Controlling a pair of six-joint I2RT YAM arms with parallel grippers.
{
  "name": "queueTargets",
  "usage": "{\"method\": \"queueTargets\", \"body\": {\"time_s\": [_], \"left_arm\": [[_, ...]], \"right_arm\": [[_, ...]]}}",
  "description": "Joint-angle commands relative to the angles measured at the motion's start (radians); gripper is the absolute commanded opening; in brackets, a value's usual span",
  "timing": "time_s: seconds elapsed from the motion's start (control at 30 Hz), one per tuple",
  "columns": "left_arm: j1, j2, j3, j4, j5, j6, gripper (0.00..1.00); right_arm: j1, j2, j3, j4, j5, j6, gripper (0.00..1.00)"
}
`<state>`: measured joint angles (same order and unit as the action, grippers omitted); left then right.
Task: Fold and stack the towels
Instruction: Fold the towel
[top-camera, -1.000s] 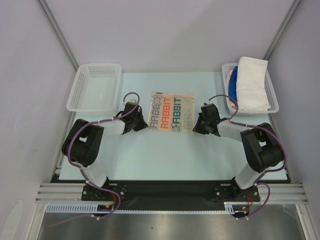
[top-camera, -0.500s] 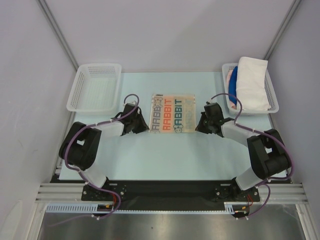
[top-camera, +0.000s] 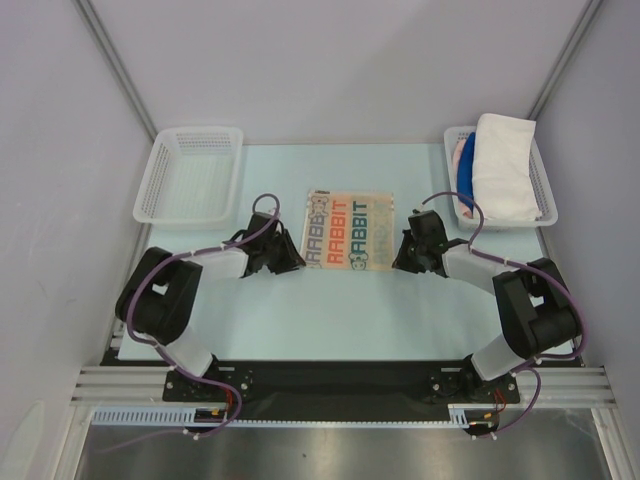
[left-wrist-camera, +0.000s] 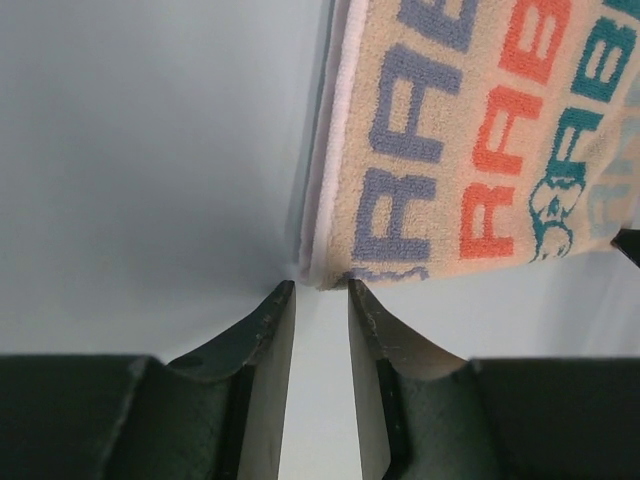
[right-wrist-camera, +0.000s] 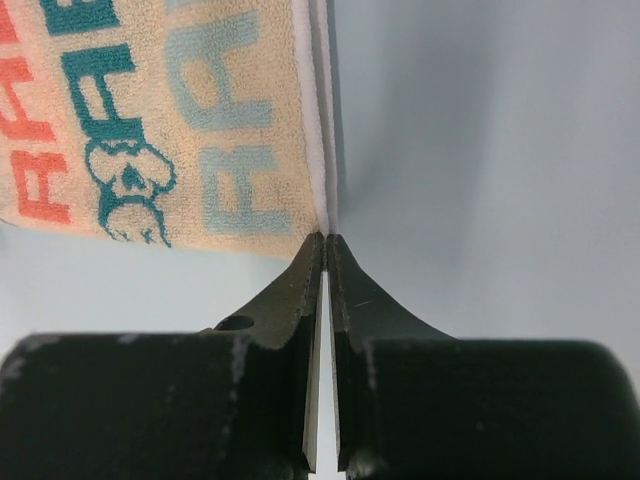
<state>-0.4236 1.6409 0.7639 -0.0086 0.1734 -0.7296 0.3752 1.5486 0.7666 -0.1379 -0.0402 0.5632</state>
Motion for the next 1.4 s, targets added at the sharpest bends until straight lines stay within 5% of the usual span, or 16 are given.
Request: {"method": "queueTargets", "body": {"time_s": [0.0, 0.13, 0.37, 0.8, 1.37], "left_arm": [[-0.018, 0.039, 0.006, 0.03, 0.02, -0.019, 0.34], [-0.02, 0.074, 0.014, 0.055, 0.012, -0.025, 0.3], [-0.02, 0.068, 0.064, 0.032, -0.031, 0.004, 0.0], [-0.041, -0.232, 0.063, -0.129, -0.068, 0.074, 0.0], [-0.064, -0.722, 0.247, -0.343, 0.015, 0.082, 0.0]], "right_arm": [[-0.004, -0.007, -0.001, 0.006, -0.004, -0.014, 0.06], [-0.002, -0.005, 0.002, 0.011, -0.01, -0.016, 0.06], [-0.004, -0.016, 0.022, 0.011, -0.018, -0.026, 0.06], [0.039, -0.252, 0.037, -0.123, 0.0, -0.052, 0.05], [0.134, -0.663, 0.355, -0.354, 0.025, -0.074, 0.0]]}}
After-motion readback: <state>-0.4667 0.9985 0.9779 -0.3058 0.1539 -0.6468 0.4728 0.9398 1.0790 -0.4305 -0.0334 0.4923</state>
